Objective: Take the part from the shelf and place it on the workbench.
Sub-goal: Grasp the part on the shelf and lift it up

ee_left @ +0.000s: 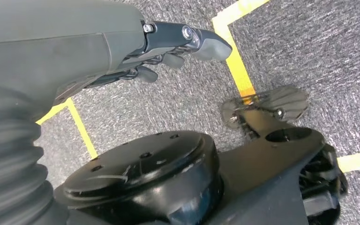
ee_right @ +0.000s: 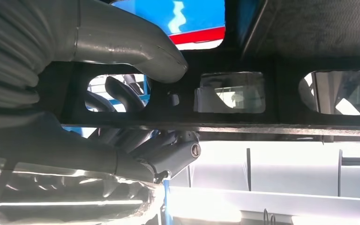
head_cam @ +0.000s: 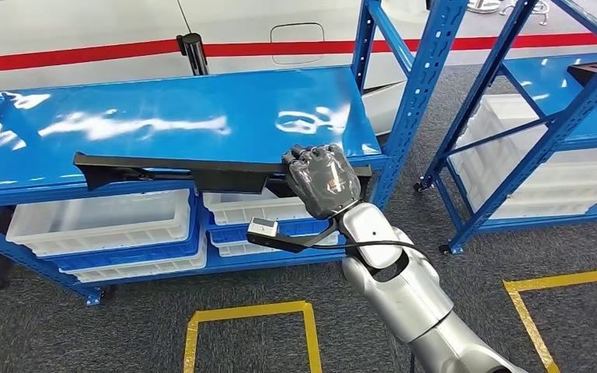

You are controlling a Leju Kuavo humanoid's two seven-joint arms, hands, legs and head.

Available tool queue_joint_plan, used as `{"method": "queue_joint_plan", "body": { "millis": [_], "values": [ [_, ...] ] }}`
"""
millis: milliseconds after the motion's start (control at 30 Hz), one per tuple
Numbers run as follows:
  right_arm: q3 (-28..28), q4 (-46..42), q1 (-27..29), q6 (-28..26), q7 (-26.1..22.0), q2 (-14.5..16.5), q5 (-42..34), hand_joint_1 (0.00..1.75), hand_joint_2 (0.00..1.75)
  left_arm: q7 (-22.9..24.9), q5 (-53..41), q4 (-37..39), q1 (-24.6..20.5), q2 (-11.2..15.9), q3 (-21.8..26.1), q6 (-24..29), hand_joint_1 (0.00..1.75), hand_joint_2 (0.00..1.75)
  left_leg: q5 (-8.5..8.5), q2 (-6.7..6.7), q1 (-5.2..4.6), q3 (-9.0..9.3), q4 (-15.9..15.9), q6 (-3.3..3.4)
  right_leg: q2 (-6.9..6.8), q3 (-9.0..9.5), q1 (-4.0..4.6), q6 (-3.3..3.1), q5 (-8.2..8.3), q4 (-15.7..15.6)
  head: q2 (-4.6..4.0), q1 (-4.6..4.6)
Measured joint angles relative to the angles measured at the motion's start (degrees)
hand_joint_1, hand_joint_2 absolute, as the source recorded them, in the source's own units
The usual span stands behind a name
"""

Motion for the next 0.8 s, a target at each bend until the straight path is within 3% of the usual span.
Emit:
{"method": "queue_joint_plan", "body": {
  "millis": [67,100,133,167,233,300,367,433,467,533,600,633,667,700,733,800],
  "values": [
    [0.0,0.1,0.1,0.0,0.0,0.1,0.0,1.71,1.75,0.0,0.0,0.0,-0.1,0.0,0.0,0.0,0.00,1.75,-5.34,-0.20,0.09,-1.69,7.4,-0.69,-0.11,-1.51,0.12,-0.35,1.43,0.1,0.00,-0.11],
    [0.0,0.1,0.1,0.0,0.0,0.1,0.0,1.71,1.75,0.0,0.0,0.0,-0.1,0.1,0.0,0.0,0.00,1.75,-6.36,-0.25,0.16,-2.04,10.6,-0.98,-0.13,-2.42,0.13,-0.22,2.09,0.2,0.00,-0.11],
    [0.0,0.1,0.2,0.0,0.0,0.1,0.0,1.71,1.75,0.0,0.0,0.0,-0.1,0.1,0.0,0.0,0.00,1.75,-6.08,-0.25,0.30,-1.68,12.4,-1.22,-0.15,-3.38,0.09,-0.03,2.71,0.4,0.00,-0.13],
    [0.0,0.2,0.3,0.0,0.0,0.1,0.0,1.71,1.75,0.0,0.0,0.0,-0.1,0.1,0.0,0.0,0.00,1.75,-4.78,-0.24,0.53,-0.37,12.2,-1.41,-0.16,-4.38,0.02,0.20,3.29,0.7,0.00,-0.11],
    [0.0,0.2,0.4,0.0,0.0,0.1,0.0,1.71,1.75,0.0,0.0,0.0,-0.1,0.1,0.0,0.0,0.00,1.75,-2.49,-0.25,1.11,4.73,6.4,-1.94,-0.11,-6.31,-0.09,0.87,4.23,1.5,0.00,-0.16],
    [0.0,0.2,0.4,0.0,0.0,0.2,0.0,1.71,1.75,0.1,0.0,0.0,-0.1,0.0,0.0,0.0,0.00,1.75,-3.17,-0.55,1.20,9.32,-0.5,-2.07,-0.07,-7.77,0.15,1.74,4.96,2.4,0.00,-0.27],
    [0.0,0.2,0.4,0.0,0.0,0.2,0.0,1.71,1.75,0.1,0.0,0.0,-0.1,-0.1,0.0,0.0,0.00,1.75,-3.98,-0.82,0.72,10.28,-2.9,-1.26,-0.11,-8.41,0.49,2.74,5.86,2.7,0.00,-0.32],
    [0.0,0.2,0.4,0.0,0.0,0.2,0.0,1.71,1.75,0.1,0.0,0.0,0.0,-0.2,0.0,0.0,0.00,1.75,-3.00,-0.55,0.35,9.25,-3.1,0.34,-0.11,-9.04,0.58,3.67,6.48,2.5,0.00,-0.33],
    [0.0,0.2,0.4,0.0,0.0,0.1,0.1,1.71,1.75,0.1,0.0,0.0,-0.1,-0.2,0.0,0.0,0.00,1.75,-2.26,-0.37,0.28,8.53,-3.2,1.27,-0.05,-9.75,0.52,3.72,5.76,3.0,0.00,-0.26],
    [0.0,0.3,0.4,0.1,0.1,0.1,0.3,1.71,1.75,0.2,-0.2,0.1,-0.1,-0.2,0.0,0.0,0.00,1.75,-0.68,-0.05,0.25,6.81,-3.3,2.62,0.11,-11.75,0.27,2.97,1.53,7.4,0.00,0.05],
    [0.0,0.3,0.5,0.1,0.1,0.1,0.7,1.71,1.75,0.3,-0.4,0.1,-0.1,-0.3,-0.1,0.1,0.00,1.75,0.72,0.11,0.09,5.05,-3.3,3.00,0.21,-13.46,0.31,2.50,-3.05,14.9,0.00,0.32],
    [0.0,0.3,0.5,0.2,0.2,0.1,0.8,1.71,1.75,0.3,-0.5,0.1,-0.1,-0.3,-0.2,0.1,0.00,1.75,1.40,0.19,-0.03,4.18,-3.3,3.02,0.22,-13.63,0.37,2.69,-4.01,18.0,0.00,0.35],
    [0.0,0.3,0.5,0.3,0.2,0.1,0.9,1.71,1.75,0.3,-0.5,0.1,-0.1,-0.4,-0.2,0.1,0.00,1.75,2.08,0.26,-0.22,3.36,-3.3,3.03,0.22,-12.95,0.50,3.05,-3.89,19.4,0.00,0.33],
    [0.0,0.4,0.4,0.5,0.2,0.1,1.0,1.71,1.75,0.3,-0.5,0.1,-0.1,-0.4,-0.3,0.1,0.00,1.75,2.77,0.29,-0.42,2.57,-3.3,3.03,0.23,-11.29,0.69,3.35,-3.09,18.8,0.00,0.33],
    [0.0,0.5,0.4,0.7,0.2,0.1,1.0,1.71,1.75,0.3,-0.5,0.1,-0.2,-0.5,-0.4,0.2,0.00,1.75,3.42,0.28,-0.63,1.88,-3.3,3.00,0.24,-8.84,0.94,3.40,-2.13,16.5,0.00,0.31],
    [0.0,0.6,0.1,0.9,0.1,0.4,1.1,1.71,1.75,0.3,-0.6,0.0,-0.3,-0.8,-0.5,0.2,0.00,1.75,4.61,0.20,-0.88,0.90,-3.3,2.79,0.23,-2.07,1.68,2.39,-2.07,7.7,0.00,0.27]
  ]
}}
